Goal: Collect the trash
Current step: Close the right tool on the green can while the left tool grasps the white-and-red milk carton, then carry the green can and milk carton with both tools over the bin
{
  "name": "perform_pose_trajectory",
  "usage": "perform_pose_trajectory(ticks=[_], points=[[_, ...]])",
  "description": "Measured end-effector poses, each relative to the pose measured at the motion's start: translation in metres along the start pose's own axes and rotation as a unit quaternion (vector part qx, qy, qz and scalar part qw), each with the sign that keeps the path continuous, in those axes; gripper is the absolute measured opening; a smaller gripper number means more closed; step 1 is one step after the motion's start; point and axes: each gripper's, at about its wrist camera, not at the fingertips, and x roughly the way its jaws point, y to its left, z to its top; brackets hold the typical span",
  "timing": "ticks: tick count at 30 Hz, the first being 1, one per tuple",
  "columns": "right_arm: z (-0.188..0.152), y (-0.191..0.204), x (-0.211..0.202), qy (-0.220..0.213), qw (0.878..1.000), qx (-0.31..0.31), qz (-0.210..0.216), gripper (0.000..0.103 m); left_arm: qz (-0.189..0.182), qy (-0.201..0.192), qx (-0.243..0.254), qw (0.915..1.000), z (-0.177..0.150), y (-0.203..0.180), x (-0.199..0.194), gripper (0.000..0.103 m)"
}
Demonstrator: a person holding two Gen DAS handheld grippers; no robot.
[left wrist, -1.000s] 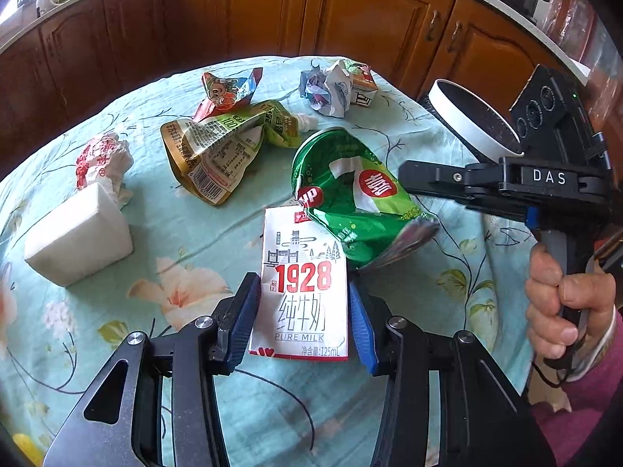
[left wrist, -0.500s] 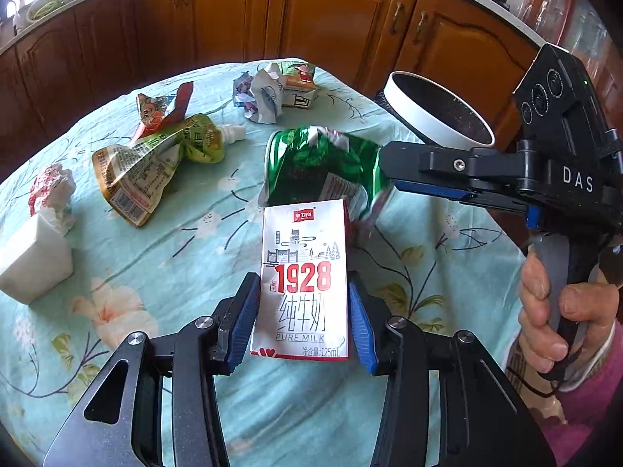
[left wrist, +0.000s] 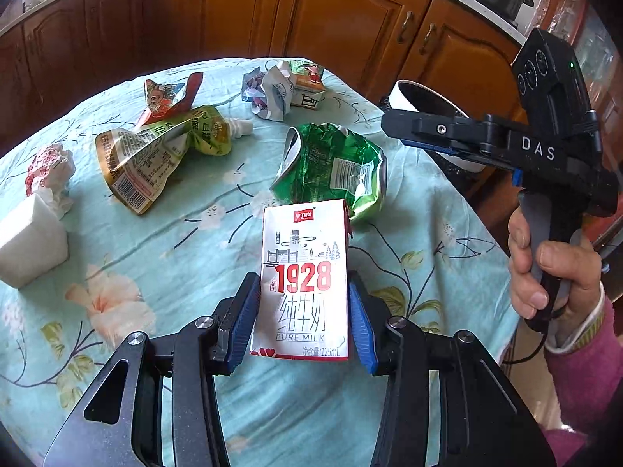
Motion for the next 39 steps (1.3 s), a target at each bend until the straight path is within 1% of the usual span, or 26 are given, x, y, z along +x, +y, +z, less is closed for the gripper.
perform_pose_trajectory(ticks=[2, 3, 6, 9, 11, 12, 13, 18, 19, 20, 21, 24, 27, 34, 39], points=[[-0.004, 0.0, 0.004, 0.01, 1.0, -0.002, -0.001, 0.059, 0.002, -0.004, -0.008, 1.0, -0.002, 0.006, -0.003, 0.043], [-0.006, -0.003, 0.008, 0.014, 1.0, 0.007, -0.001, 0.059, 0.002, -0.005, -0.015, 0.9999, -0.004, 0.009, -0.004, 0.043], [-0.012, -0.017, 0.022, 0.032, 0.997, 0.067, -0.015, 0.061, -0.003, -0.009, -0.042, 0.9991, -0.007, 0.018, -0.006, 0.043], [-0.019, -0.021, 0.03, 0.026, 0.993, 0.112, -0.019, 0.061, 0.0, -0.016, -0.06, 0.9981, -0.009, 0.022, -0.008, 0.043], [-0.023, -0.014, 0.033, 0.019, 0.993, 0.113, -0.035, 0.059, 0.003, -0.02, -0.065, 0.9977, -0.011, 0.021, -0.009, 0.043], [-0.025, -0.009, 0.034, 0.017, 0.993, 0.107, -0.044, 0.056, 0.004, -0.02, -0.067, 0.9976, -0.012, 0.02, -0.009, 0.043], [-0.026, -0.006, 0.036, 0.014, 0.994, 0.1, -0.052, 0.046, 0.007, -0.021, -0.066, 0.9976, -0.012, 0.019, -0.009, 0.043], [-0.023, -0.005, 0.024, 0.0, 0.995, 0.071, -0.069, 0.04, 0.012, -0.026, -0.065, 0.9975, -0.011, 0.019, -0.012, 0.043], [-0.021, -0.006, 0.019, -0.005, 0.995, 0.069, -0.068, 0.011, 0.011, -0.027, -0.068, 0.9973, -0.009, 0.019, -0.012, 0.043], [-0.019, -0.01, 0.012, -0.007, 0.995, 0.07, -0.067, 0.009, 0.01, -0.029, -0.07, 0.997, -0.008, 0.019, -0.012, 0.043], [-0.017, -0.014, 0.005, -0.012, 0.995, 0.074, -0.063, 0.009, 0.007, -0.03, -0.073, 0.9968, -0.007, 0.018, -0.013, 0.043], [-0.014, -0.023, -0.012, -0.02, 0.994, 0.067, -0.08, 0.009, -0.004, -0.032, -0.074, 0.9967, -0.001, 0.012, -0.011, 0.043], [-0.013, -0.032, -0.028, -0.03, 0.994, 0.073, -0.08, 0.009, -0.006, -0.035, -0.065, 0.9972, 0.006, 0.001, -0.009, 0.043], [-0.007, -0.051, -0.07, -0.064, 0.99, 0.074, -0.101, 0.009, -0.021, -0.044, -0.042, 0.9979, 0.031, -0.032, -0.004, 0.043], [-0.004, -0.07, -0.104, -0.09, 0.985, 0.083, -0.121, 0.009, -0.029, -0.05, -0.025, 0.998, 0.051, -0.057, 0.004, 0.043]])
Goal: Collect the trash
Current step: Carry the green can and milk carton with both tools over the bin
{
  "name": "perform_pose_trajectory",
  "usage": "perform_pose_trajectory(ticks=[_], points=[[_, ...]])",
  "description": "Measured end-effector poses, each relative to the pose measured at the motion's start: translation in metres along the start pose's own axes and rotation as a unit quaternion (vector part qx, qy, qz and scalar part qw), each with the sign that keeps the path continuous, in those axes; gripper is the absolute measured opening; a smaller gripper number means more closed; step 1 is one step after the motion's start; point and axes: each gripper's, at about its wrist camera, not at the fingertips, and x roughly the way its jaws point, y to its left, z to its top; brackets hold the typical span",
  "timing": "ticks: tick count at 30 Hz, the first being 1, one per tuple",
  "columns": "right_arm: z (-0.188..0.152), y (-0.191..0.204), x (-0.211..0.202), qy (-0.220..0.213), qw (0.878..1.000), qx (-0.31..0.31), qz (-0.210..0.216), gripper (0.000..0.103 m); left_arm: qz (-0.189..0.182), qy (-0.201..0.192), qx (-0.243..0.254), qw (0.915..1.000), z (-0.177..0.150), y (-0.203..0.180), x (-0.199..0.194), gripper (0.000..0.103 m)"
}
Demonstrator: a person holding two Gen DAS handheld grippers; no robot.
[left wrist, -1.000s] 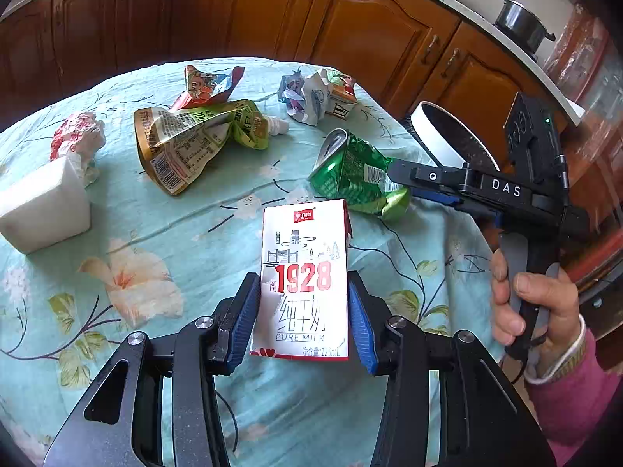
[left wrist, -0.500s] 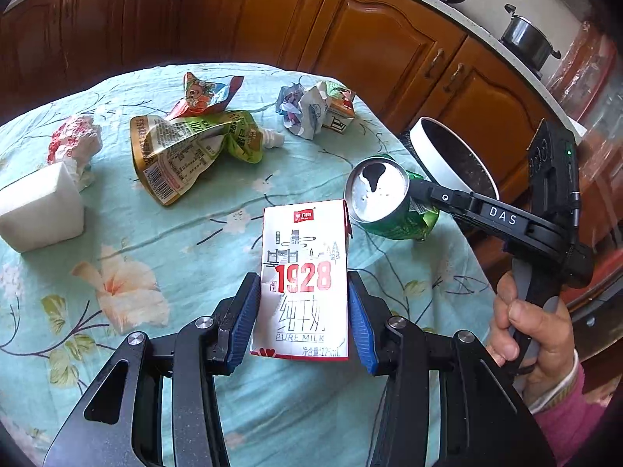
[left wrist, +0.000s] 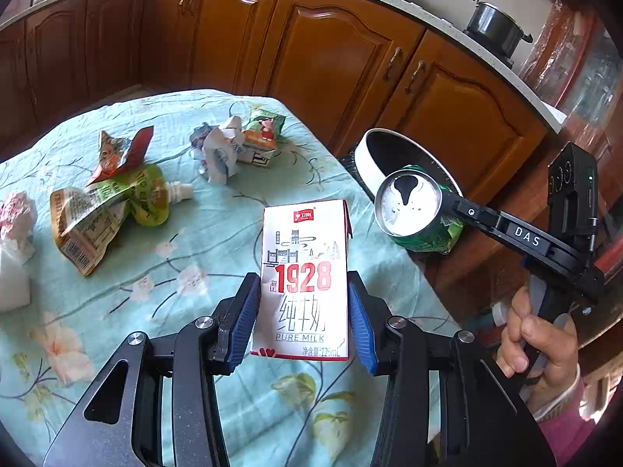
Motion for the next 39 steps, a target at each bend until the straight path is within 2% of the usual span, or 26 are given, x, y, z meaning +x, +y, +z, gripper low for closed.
perform_pose_trajectory(ticks=[9, 16, 27, 39], points=[[0.027, -0.048, -0.031, -0.04, 0.998, 0.021, -0.044, 0.009, -0.017, -0.012, 0.041, 0.9989, 0.035, -0.051, 0.019, 0.043], [0.043, -0.073, -0.029, -0.049, 0.996, 0.03, -0.065, 0.009, -0.022, -0.011, 0.076, 0.9968, 0.065, -0.088, 0.043, 0.043], [0.059, -0.102, -0.013, -0.037, 0.995, 0.036, -0.082, 0.009, -0.004, 0.017, 0.119, 0.9927, 0.102, -0.129, 0.101, 0.043], [0.064, -0.118, 0.007, -0.008, 0.995, 0.032, -0.095, 0.009, 0.009, 0.045, 0.131, 0.9903, 0.113, -0.142, 0.143, 0.043]])
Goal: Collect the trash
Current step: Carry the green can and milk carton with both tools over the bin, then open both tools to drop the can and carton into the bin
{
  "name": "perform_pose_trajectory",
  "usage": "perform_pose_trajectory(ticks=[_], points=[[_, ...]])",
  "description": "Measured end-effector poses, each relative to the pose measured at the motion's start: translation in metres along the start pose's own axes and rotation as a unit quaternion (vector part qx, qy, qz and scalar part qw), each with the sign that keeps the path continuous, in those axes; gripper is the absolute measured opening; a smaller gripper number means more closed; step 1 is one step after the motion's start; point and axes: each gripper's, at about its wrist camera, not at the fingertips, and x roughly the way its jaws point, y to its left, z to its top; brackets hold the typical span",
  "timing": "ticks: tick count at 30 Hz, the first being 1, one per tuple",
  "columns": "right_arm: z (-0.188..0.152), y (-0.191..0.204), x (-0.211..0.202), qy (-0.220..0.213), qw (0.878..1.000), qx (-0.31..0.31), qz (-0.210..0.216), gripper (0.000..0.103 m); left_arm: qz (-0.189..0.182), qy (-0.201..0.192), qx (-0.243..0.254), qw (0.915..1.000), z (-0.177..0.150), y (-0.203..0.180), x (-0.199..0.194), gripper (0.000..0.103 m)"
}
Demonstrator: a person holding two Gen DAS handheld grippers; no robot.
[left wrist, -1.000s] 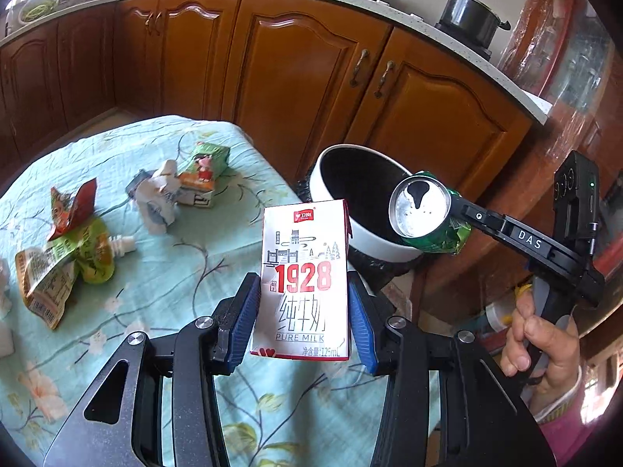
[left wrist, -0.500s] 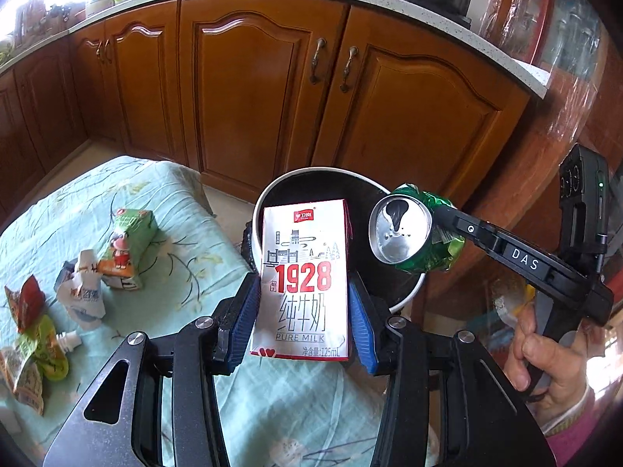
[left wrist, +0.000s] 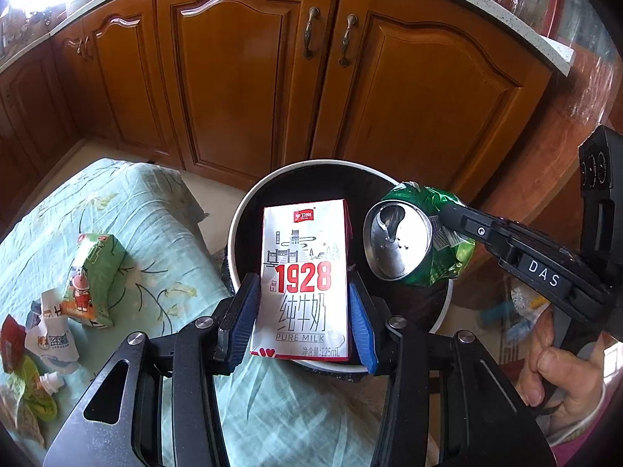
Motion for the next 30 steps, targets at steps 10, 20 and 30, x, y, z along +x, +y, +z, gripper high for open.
perform_pose_trajectory(ticks=[10, 20, 30], points=[[0.001, -0.005, 0.005, 0.004, 1.0, 0.011, 0.001, 0.033, -0.006, 0.005, -0.013, 0.9999, 0.002, -0.001, 0.002, 0.062], [-0.025, 0.012, -0.023, -0.045, 0.996, 0.047, 0.065, 0.091, -0.004, -0.035, -0.06, 0.9976, -0.042, 0.028, -0.04, 0.067], [-0.064, 0.072, -0.026, -0.026, 0.992, 0.038, 0.121, 0.095, 0.037, -0.058, -0.129, 0.9892, -0.119, 0.078, -0.089, 0.069]])
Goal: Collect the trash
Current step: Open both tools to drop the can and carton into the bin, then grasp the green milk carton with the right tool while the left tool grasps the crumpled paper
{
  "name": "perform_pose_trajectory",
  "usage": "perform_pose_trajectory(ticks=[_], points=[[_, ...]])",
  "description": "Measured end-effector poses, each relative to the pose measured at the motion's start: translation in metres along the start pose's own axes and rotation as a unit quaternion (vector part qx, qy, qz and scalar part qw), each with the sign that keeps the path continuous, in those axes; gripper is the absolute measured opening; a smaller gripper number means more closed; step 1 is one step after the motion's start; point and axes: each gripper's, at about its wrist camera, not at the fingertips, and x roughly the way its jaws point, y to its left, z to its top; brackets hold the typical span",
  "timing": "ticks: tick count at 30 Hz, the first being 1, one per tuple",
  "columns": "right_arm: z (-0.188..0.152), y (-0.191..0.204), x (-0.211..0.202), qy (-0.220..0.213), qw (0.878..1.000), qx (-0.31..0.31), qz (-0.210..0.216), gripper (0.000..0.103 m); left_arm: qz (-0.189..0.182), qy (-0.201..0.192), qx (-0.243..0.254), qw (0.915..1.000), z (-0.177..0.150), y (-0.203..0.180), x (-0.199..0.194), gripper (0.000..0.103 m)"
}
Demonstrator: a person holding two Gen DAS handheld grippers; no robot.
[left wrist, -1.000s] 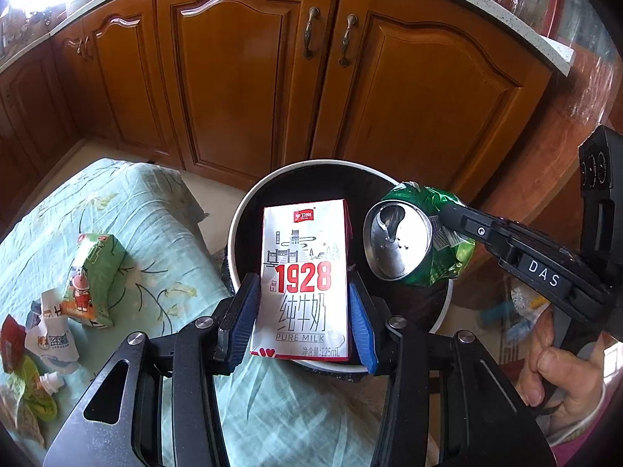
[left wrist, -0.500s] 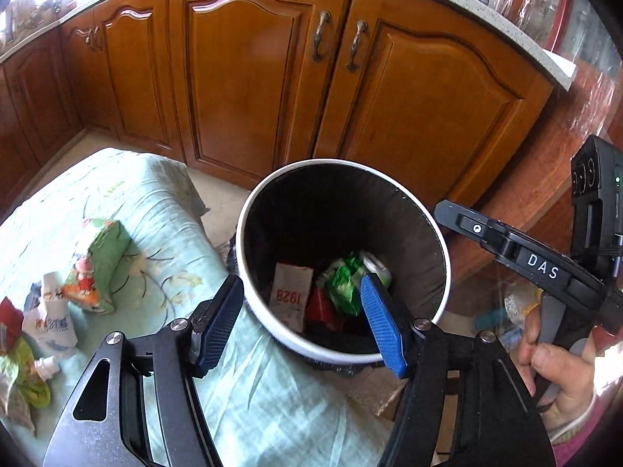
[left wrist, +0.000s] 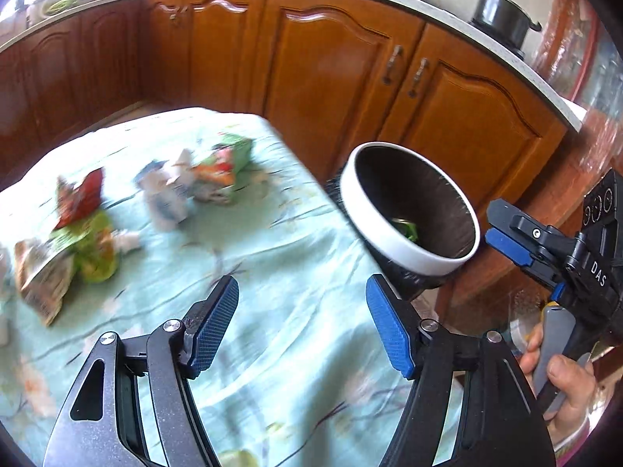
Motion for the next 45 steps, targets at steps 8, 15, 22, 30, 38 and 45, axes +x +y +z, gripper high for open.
perform_pose_trajectory(ticks=[8, 15, 22, 30, 38, 45], points=[[-0.029, 0.043, 0.023, 0.039, 0.998, -0.02, 0.034, 0.095, 0.04, -0.012, -0.035, 0.9985, -0.032, 0.058, -0.036, 0.069], [-0.047, 0.076, 0.046, 0.067, 0.996, -0.041, 0.047, 0.095, 0.069, -0.018, -0.067, 0.9952, -0.049, 0.101, -0.055, 0.069], [-0.042, 0.095, 0.069, 0.081, 0.994, -0.058, 0.051, 0.095, 0.082, -0.027, -0.089, 0.9924, -0.037, 0.13, -0.059, 0.069], [-0.005, 0.09, 0.102, 0.088, 0.994, -0.027, 0.051, 0.094, 0.069, -0.032, -0.072, 0.9945, 0.001, 0.127, -0.042, 0.069], [0.03, 0.079, 0.157, 0.115, 0.992, 0.01, 0.049, 0.08, 0.051, -0.01, -0.049, 0.9974, 0.04, 0.114, 0.013, 0.069], [0.04, 0.075, 0.22, 0.171, 0.982, 0.059, 0.05, 0.065, 0.055, 0.013, -0.047, 0.9973, 0.06, 0.117, 0.059, 0.069]])
